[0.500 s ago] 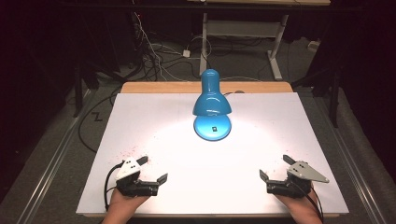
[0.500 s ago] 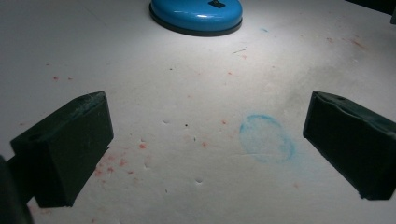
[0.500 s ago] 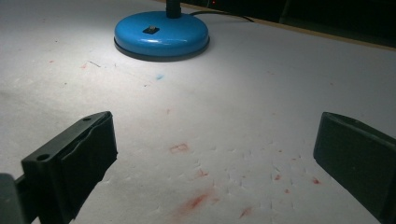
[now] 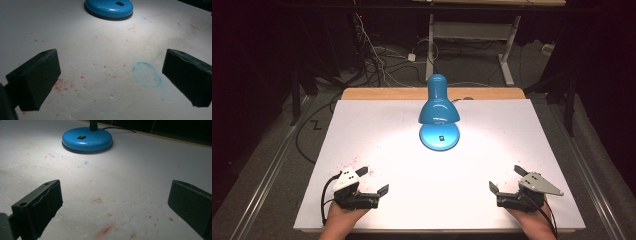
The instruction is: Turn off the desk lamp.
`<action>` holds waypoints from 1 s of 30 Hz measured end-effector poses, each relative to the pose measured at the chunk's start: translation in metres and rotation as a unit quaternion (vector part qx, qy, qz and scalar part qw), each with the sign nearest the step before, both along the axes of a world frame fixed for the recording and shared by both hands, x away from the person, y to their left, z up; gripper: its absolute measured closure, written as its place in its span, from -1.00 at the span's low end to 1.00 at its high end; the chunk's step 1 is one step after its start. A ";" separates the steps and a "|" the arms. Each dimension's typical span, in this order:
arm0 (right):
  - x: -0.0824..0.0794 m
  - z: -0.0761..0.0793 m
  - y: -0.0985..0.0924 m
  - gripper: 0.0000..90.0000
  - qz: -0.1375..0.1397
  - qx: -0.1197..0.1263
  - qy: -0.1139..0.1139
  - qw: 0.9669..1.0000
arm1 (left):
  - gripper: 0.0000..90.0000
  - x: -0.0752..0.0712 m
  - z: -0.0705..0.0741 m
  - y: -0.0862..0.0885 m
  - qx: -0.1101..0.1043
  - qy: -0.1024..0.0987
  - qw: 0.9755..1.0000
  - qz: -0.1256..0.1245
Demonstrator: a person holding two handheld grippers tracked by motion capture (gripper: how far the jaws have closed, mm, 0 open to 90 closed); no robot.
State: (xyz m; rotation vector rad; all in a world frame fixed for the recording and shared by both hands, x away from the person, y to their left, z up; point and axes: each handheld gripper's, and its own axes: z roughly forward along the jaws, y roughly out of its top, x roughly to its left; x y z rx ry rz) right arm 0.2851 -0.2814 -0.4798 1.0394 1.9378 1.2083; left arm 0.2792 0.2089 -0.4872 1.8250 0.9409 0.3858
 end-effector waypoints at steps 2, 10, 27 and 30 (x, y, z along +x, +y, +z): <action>0.000 0.000 0.000 -0.99 0.001 -0.001 -0.001 1.000 | -0.97 0.000 0.000 0.000 0.001 -0.001 1.000 -0.001; 0.000 -0.001 0.000 -0.98 0.001 0.000 0.002 1.000 | -0.98 0.000 -0.001 -0.005 0.015 -0.005 1.000 -0.010; -0.002 0.000 -0.002 -0.72 0.000 0.001 0.008 1.000 | -0.98 -0.001 0.000 -0.006 0.016 -0.007 1.000 -0.013; -0.002 0.000 -0.002 -0.65 0.001 0.000 0.009 1.000 | -0.97 -0.001 0.000 -0.006 0.017 -0.007 1.000 -0.013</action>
